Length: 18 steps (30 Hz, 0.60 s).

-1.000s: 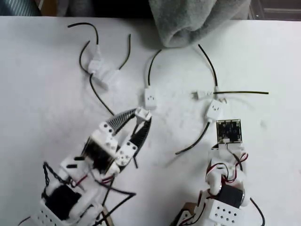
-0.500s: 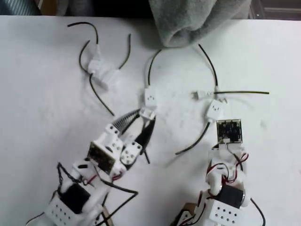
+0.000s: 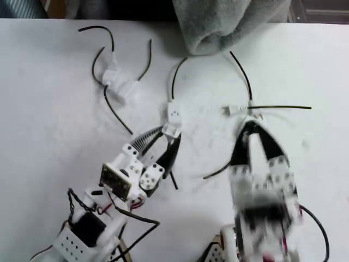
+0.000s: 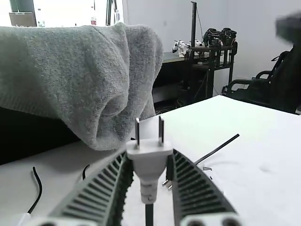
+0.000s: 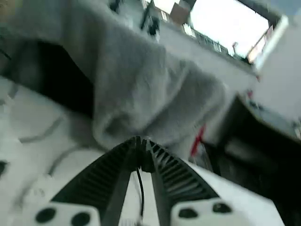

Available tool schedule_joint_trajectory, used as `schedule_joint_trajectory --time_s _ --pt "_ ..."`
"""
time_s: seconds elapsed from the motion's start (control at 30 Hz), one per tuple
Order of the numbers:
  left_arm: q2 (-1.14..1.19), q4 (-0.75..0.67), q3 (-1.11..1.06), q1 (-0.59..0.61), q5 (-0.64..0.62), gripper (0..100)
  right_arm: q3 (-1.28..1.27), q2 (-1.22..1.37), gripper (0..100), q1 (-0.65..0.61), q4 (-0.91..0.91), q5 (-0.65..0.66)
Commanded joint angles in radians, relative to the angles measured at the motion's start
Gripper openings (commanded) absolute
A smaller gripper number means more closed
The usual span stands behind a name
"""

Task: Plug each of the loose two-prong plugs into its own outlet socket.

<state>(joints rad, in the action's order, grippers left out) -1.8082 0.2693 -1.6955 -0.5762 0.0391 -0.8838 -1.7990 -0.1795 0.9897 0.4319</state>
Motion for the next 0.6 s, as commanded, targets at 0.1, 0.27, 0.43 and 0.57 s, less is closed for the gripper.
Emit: schedule_joint_trajectory --time_s 0.1,0.27,0.43,0.57 --pt "-0.013 -0.017 0.005 -0.151 -0.009 2 0.107 0.007 1.9 -0.404 -0.022 0.0" --pt "-0.013 -0.018 0.011 -0.236 -0.002 2 0.071 0.056 1.9 -0.476 -0.002 -0.002" --pt "-0.013 -0.063 0.005 -0.239 -0.005 2 0.061 0.071 1.9 -0.481 0.074 -0.103" --pt "-0.013 -0.064 0.005 -0.24 -0.008 2 0.057 0.079 1.9 -0.481 0.117 -0.092"
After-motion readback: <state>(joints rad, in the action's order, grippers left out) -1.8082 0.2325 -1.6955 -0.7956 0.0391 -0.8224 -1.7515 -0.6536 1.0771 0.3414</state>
